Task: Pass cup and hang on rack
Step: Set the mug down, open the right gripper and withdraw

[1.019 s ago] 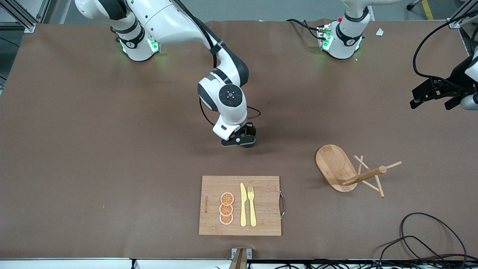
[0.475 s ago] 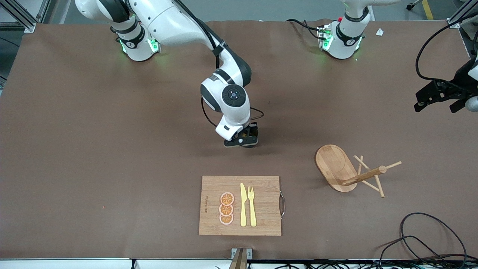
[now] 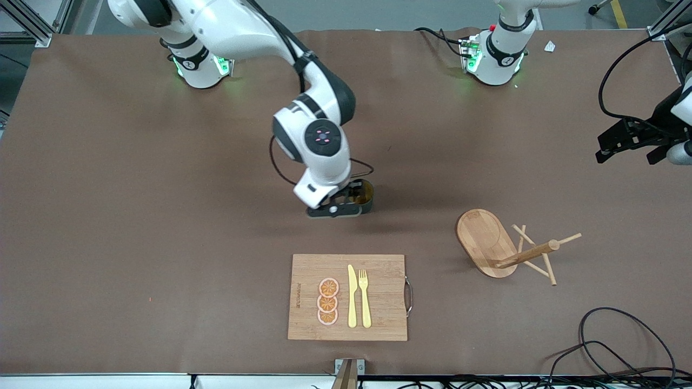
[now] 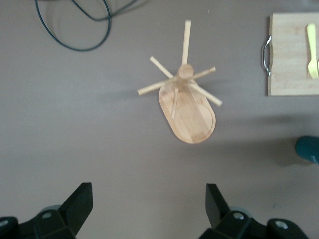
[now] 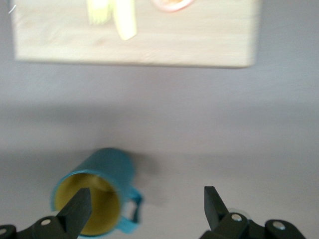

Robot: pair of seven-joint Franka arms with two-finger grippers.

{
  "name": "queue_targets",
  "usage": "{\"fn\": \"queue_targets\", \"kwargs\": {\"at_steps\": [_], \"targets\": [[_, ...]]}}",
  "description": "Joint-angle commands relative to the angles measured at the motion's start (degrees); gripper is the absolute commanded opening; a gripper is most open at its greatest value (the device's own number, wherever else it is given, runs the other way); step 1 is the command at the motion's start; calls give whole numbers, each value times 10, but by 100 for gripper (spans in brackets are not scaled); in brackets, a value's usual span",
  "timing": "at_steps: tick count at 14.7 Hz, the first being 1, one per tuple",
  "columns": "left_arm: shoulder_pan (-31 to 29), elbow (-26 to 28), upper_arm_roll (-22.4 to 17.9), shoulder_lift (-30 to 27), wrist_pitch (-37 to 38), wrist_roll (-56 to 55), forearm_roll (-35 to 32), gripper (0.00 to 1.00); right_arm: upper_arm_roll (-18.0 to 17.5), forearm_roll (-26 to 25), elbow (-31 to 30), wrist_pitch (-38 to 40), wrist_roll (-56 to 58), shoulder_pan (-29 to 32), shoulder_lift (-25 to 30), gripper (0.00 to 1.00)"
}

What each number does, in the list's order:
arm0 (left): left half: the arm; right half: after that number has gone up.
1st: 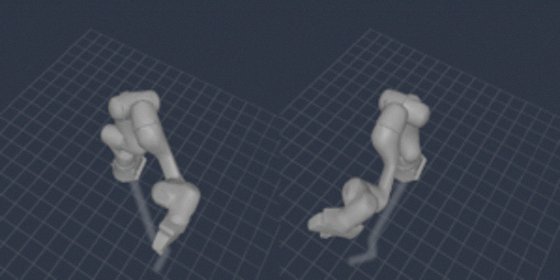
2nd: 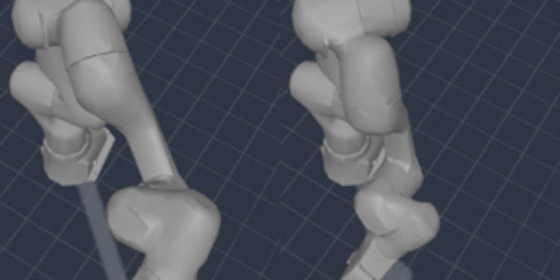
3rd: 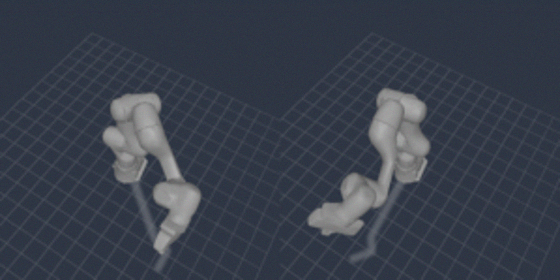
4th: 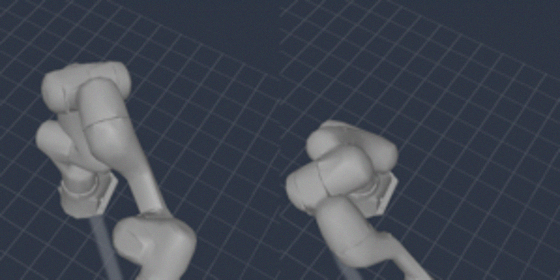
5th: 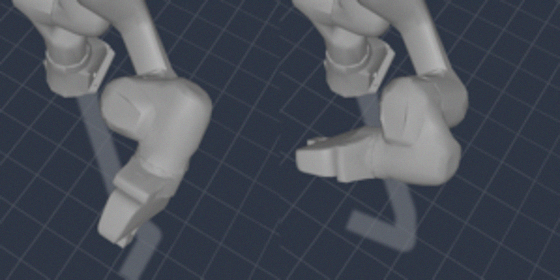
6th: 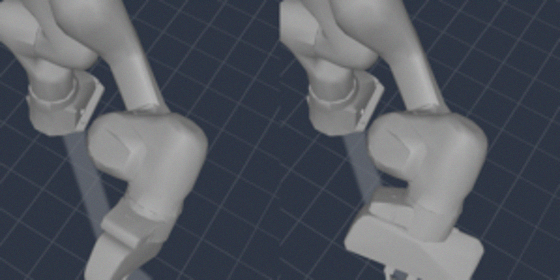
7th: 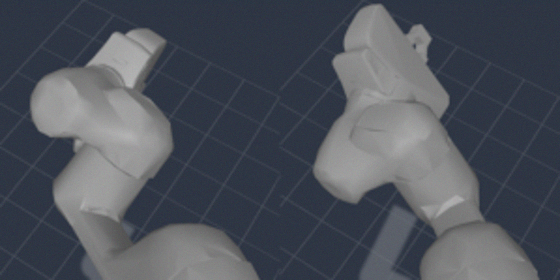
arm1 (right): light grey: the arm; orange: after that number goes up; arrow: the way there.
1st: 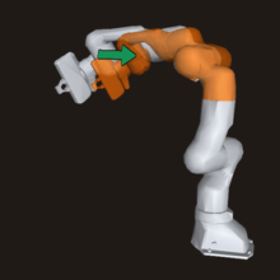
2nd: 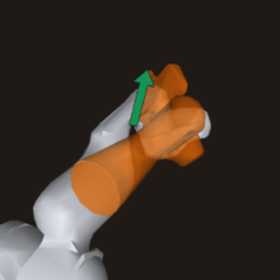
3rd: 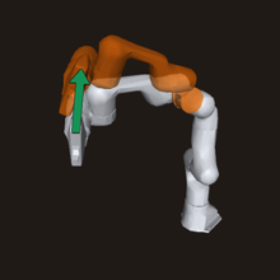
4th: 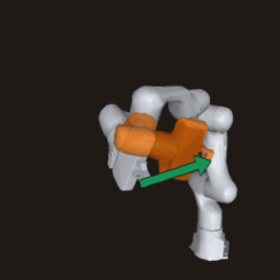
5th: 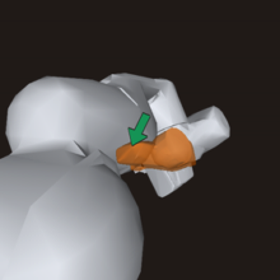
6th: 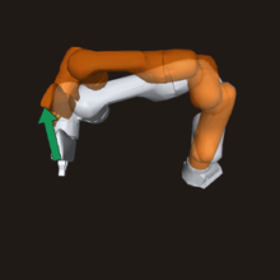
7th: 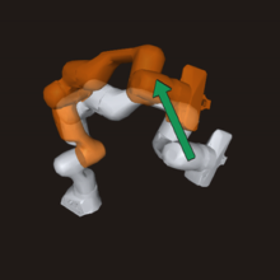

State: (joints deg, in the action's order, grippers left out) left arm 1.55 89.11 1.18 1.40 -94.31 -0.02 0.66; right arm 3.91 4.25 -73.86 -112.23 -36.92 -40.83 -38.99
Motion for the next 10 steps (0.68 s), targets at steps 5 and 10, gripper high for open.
{"fn": "queue_targets", "kwargs": {"at_steps": [5, 10], "targets": [[16, -6, 10, 6, 26, -59, -1, 100, -12, -6, -39, 118, 111, 166, 106, 100], [19, -9, 60, 8, 24, -177, -7, 100, -11, -16, -128, 126, 270, 280, 193, 100]]}}
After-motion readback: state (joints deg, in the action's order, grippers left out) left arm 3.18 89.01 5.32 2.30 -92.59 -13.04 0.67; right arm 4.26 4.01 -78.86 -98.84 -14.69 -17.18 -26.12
